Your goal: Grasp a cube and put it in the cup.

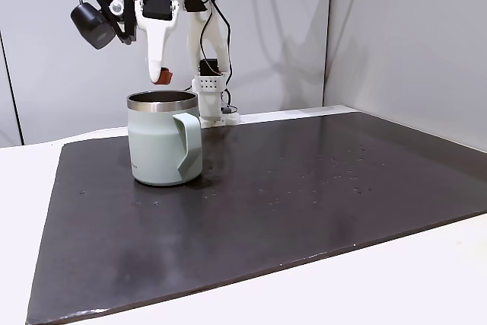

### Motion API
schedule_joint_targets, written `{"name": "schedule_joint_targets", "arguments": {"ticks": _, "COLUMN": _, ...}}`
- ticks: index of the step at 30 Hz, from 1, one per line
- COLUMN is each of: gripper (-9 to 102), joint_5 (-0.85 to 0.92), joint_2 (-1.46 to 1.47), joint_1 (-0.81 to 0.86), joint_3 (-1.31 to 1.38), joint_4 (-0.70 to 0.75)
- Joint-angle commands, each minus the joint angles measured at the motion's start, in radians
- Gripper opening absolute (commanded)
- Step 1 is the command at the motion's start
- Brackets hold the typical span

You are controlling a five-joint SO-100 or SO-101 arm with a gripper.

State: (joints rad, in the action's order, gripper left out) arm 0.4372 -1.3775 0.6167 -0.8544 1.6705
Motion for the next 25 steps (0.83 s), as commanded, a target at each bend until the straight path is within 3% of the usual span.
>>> {"name": "schedule_joint_targets", "arguments": {"ticks": 1, "gripper": 16, "joint_5": 0.008, "joint_2": -0.018, "joint_1": 0.018, "joint_3": 0.034, "joint_4": 0.008}}
{"name": "schedule_joint_targets", "arguments": {"ticks": 6, "gripper": 23, "joint_5": 0.008, "joint_2": -0.025, "joint_1": 0.014, "joint_3": 0.034, "joint_4": 0.026}}
{"name": "schedule_joint_targets", "arguments": {"ticks": 25, "gripper": 22, "joint_5": 0.008, "joint_2": -0.054, "joint_1": 0.017, "joint_3": 0.086, "joint_4": 0.031}}
